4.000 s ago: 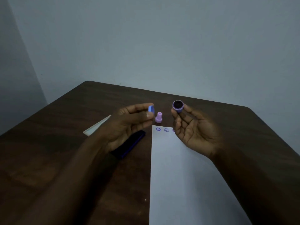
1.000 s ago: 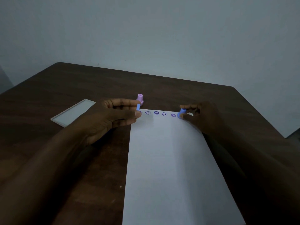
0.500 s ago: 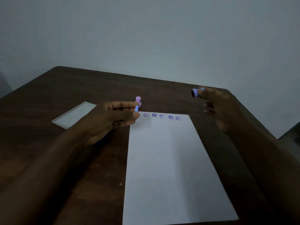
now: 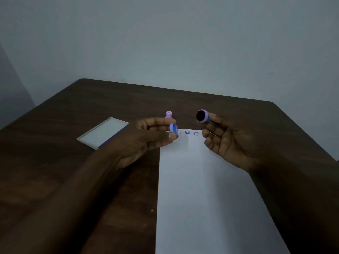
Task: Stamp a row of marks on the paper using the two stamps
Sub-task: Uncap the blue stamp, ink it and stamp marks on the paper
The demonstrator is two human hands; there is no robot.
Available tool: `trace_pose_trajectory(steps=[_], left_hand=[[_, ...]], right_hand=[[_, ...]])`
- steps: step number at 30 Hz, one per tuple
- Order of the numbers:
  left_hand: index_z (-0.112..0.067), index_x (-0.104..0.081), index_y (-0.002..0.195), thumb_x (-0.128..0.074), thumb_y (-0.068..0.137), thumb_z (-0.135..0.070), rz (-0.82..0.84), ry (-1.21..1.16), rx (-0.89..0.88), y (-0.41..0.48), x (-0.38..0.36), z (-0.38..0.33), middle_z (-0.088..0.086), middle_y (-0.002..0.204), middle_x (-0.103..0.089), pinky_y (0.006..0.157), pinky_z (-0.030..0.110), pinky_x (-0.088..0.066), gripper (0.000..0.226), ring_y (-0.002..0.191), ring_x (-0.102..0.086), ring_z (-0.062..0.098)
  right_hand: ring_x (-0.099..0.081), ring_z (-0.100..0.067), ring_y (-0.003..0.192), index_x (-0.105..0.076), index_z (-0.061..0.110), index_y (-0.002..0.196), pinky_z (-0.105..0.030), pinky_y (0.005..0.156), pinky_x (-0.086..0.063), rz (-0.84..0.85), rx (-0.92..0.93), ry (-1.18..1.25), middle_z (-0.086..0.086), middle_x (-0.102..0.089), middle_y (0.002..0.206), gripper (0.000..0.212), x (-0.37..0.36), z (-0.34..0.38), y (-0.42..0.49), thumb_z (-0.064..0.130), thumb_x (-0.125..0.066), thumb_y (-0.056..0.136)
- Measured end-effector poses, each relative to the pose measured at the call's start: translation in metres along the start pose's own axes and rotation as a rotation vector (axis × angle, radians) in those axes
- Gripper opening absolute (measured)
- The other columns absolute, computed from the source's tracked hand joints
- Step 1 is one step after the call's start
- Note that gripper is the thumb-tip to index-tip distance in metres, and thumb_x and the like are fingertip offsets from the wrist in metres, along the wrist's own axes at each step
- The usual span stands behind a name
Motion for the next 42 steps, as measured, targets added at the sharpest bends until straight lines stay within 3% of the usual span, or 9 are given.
trace_pose_trajectory(steps=[4, 7, 14, 22, 28, 34, 38, 42], left_hand=[[-0.016, -0.074, 0.102, -0.076, 0.058, -0.009, 0.001, 0.017, -0.012, 0.001, 0.001, 0.0, 0.006, 0.104, -0.078, 0.072, 0.024, -0.06, 0.044, 0.092, -0.075, 0.019], [-0.019, -0.075, 0.097, -0.076, 0.055, -0.011, -0.019, 0.046, -0.006, 0.002, 0.0, 0.0, 0.004, 0.099, -0.078, 0.073, 0.025, -0.061, 0.043, 0.089, -0.074, 0.018], [-0.017, -0.074, 0.093, -0.074, 0.065, -0.002, -0.008, 0.078, -0.008, 0.001, -0.001, 0.0, -0.001, 0.088, -0.079, 0.069, 0.023, -0.06, 0.032, 0.076, -0.075, 0.012], [-0.022, -0.075, 0.092, -0.077, 0.07, -0.002, -0.063, 0.184, -0.028, 0.003, 0.001, 0.002, -0.002, 0.091, -0.079, 0.077, 0.028, -0.059, 0.029, 0.085, -0.072, 0.014], [-0.022, -0.076, 0.091, -0.082, 0.06, -0.012, -0.085, 0.215, -0.048, 0.003, 0.0, 0.004, 0.001, 0.097, -0.079, 0.083, 0.034, -0.059, 0.033, 0.093, -0.072, 0.02], [-0.021, -0.078, 0.09, -0.082, 0.067, -0.008, -0.137, 0.278, -0.077, 0.004, 0.002, 0.007, 0.001, 0.094, -0.08, 0.082, 0.032, -0.058, 0.027, 0.091, -0.074, 0.019], [-0.024, -0.078, 0.084, -0.082, 0.069, -0.009, -0.146, 0.327, -0.103, 0.004, 0.0, 0.008, -0.006, 0.085, -0.08, 0.069, 0.018, -0.056, 0.021, 0.08, -0.075, 0.007], [-0.026, -0.077, 0.082, -0.084, 0.067, -0.011, -0.171, 0.345, -0.135, 0.004, -0.001, 0.008, -0.007, 0.084, -0.08, 0.07, 0.019, -0.057, 0.022, 0.079, -0.074, 0.007]], right_hand=[[-0.068, -0.01, 0.068, -0.077, 0.02, 0.094, -0.023, 0.06, -0.056, 0.003, 0.081, -0.199, -0.001, -0.075, 0.086, 0.016, -0.011, -0.009, -0.004, 0.023, -0.066, 0.083], [-0.068, -0.01, 0.071, -0.077, 0.025, 0.091, -0.024, 0.062, -0.056, -0.001, 0.197, -0.426, 0.001, -0.075, 0.085, 0.022, -0.02, -0.013, -0.007, 0.029, -0.072, 0.07], [-0.069, -0.01, 0.071, -0.073, 0.024, 0.097, -0.023, 0.061, -0.054, -0.024, 0.27, -0.609, 0.003, -0.076, 0.084, 0.018, -0.03, -0.015, -0.006, 0.018, -0.073, 0.081], [-0.069, -0.008, 0.065, -0.073, 0.022, 0.097, -0.021, 0.057, -0.054, -0.045, 0.357, -0.641, 0.003, -0.077, 0.083, 0.018, -0.031, -0.02, -0.004, 0.016, -0.073, 0.08], [-0.069, -0.009, 0.065, -0.074, 0.022, 0.097, -0.021, 0.057, -0.055, -0.045, 0.368, -0.607, 0.004, -0.077, 0.08, 0.019, -0.03, -0.024, -0.003, 0.017, -0.074, 0.079], [-0.068, -0.009, 0.066, -0.073, 0.017, 0.104, -0.019, 0.06, -0.056, -0.059, 0.364, -0.628, -0.002, -0.077, 0.086, 0.023, -0.028, -0.028, -0.001, 0.016, -0.073, 0.081], [-0.069, -0.009, 0.067, -0.073, 0.02, 0.103, -0.02, 0.061, -0.056, -0.067, 0.368, -0.67, -0.003, -0.077, 0.09, 0.023, -0.027, -0.031, 0.003, 0.018, -0.074, 0.08], [-0.068, -0.009, 0.068, -0.072, 0.018, 0.107, -0.02, 0.062, -0.056, -0.057, 0.349, -0.662, -0.004, -0.077, 0.091, 0.025, -0.025, -0.03, 0.004, 0.02, -0.072, 0.082]])
Point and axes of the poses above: each hand's wrist, its own y-axis towards the middle knuckle, its own x-axis out of the back of the hand, z = x × y, the point moved 1 cm from there along y, towards the middle knuckle
